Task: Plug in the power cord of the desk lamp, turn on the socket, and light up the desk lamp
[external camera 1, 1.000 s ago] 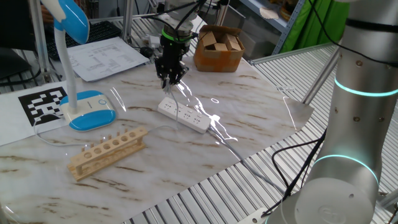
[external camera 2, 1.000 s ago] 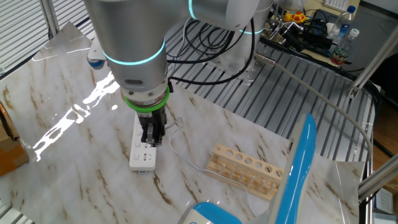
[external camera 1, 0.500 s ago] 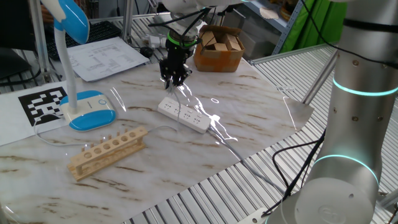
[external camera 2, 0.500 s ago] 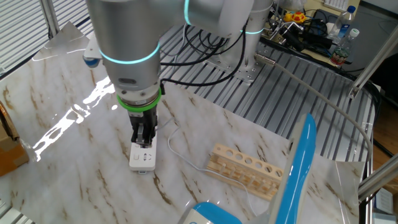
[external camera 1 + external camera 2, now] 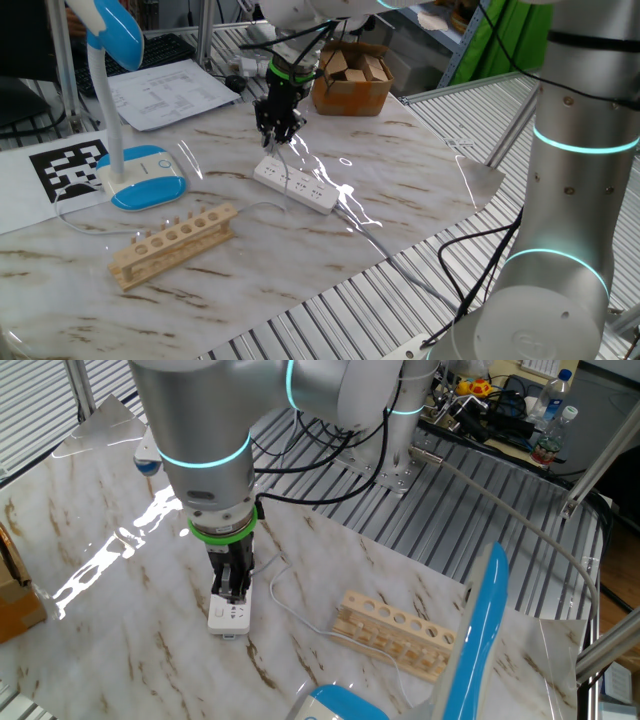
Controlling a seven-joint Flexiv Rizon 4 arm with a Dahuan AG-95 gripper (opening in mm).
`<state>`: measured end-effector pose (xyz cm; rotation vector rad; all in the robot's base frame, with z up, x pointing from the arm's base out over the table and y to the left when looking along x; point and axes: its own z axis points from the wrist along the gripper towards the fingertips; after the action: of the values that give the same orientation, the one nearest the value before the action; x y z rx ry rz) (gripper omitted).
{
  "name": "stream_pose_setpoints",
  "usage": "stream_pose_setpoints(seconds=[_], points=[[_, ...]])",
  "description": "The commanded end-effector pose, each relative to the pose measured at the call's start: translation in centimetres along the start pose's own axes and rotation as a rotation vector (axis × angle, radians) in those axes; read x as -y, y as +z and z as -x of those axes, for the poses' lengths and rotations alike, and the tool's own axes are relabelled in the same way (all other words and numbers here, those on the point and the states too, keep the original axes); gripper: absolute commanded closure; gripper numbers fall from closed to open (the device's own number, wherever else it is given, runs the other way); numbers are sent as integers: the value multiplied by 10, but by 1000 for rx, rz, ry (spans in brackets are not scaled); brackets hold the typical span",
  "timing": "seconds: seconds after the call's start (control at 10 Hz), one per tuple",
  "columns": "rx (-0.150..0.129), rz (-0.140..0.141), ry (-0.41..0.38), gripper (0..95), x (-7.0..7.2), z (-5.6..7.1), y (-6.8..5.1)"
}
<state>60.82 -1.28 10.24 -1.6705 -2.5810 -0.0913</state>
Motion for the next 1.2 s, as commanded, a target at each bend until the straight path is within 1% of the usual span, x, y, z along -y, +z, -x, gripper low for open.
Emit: stream_pose_setpoints(seconds=[0.1, 0.4, 0.6, 0.8, 1.0, 1.2], points=[[5, 8, -2, 950, -1, 1, 6], [12, 9, 2, 950, -2, 2, 13], [10, 13, 2, 950, -1, 3, 15], [13, 19, -8, 950, 2, 7, 20], [14, 23, -1, 950, 2, 8, 24], [10, 21, 0, 950, 2, 9, 29]])
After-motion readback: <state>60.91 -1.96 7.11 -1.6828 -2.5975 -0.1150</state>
